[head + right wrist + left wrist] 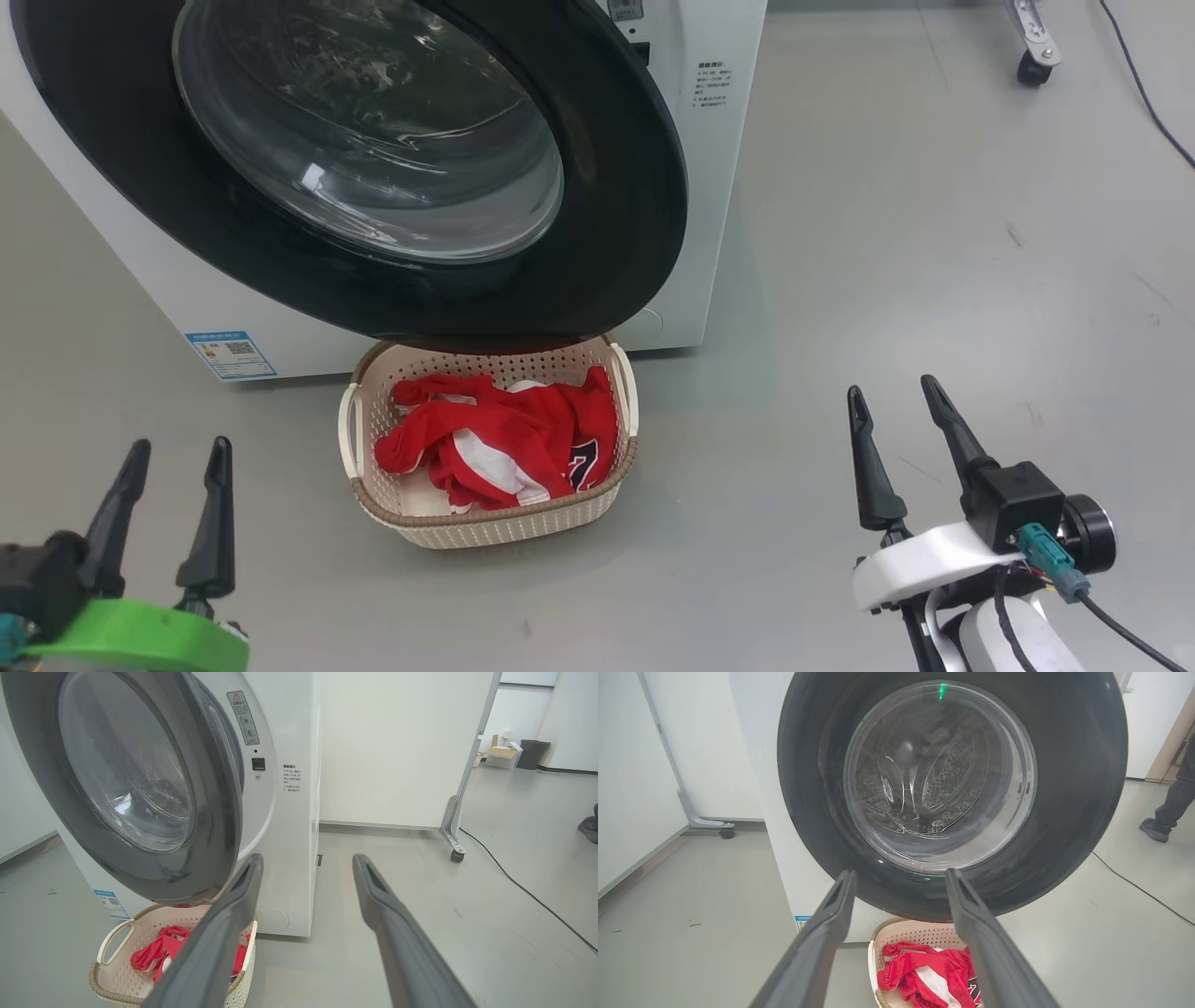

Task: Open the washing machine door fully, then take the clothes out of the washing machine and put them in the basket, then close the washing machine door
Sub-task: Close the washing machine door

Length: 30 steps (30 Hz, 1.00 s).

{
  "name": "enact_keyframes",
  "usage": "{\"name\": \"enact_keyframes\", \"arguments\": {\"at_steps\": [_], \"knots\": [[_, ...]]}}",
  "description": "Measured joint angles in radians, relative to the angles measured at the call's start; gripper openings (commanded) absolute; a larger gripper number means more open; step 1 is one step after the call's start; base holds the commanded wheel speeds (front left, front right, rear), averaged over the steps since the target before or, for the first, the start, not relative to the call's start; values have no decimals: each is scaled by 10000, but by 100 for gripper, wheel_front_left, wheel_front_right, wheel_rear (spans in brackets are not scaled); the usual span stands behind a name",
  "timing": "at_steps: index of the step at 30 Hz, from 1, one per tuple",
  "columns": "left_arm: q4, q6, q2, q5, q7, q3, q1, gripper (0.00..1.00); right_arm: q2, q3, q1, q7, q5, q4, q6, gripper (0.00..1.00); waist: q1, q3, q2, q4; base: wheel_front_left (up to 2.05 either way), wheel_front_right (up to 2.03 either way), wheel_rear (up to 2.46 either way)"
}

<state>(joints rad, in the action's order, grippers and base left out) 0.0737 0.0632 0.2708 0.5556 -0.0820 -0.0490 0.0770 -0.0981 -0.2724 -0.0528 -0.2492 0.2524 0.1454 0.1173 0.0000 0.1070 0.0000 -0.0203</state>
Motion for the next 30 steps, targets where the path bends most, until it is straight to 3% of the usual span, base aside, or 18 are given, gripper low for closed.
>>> {"name": "enact_keyframes", "arguments": {"at_steps": [14,30], "knots": [[-96,-769,-370,-825,-518,-468,868,100,12,19,695,0,21,77,0,100,0,-524,0,142,0,0,0],[8,-1068,-616,-940,-704,-629,1020,100,6,17,825,17,21,-13,2,100,0,-666,0,151,0,0,0]]}}
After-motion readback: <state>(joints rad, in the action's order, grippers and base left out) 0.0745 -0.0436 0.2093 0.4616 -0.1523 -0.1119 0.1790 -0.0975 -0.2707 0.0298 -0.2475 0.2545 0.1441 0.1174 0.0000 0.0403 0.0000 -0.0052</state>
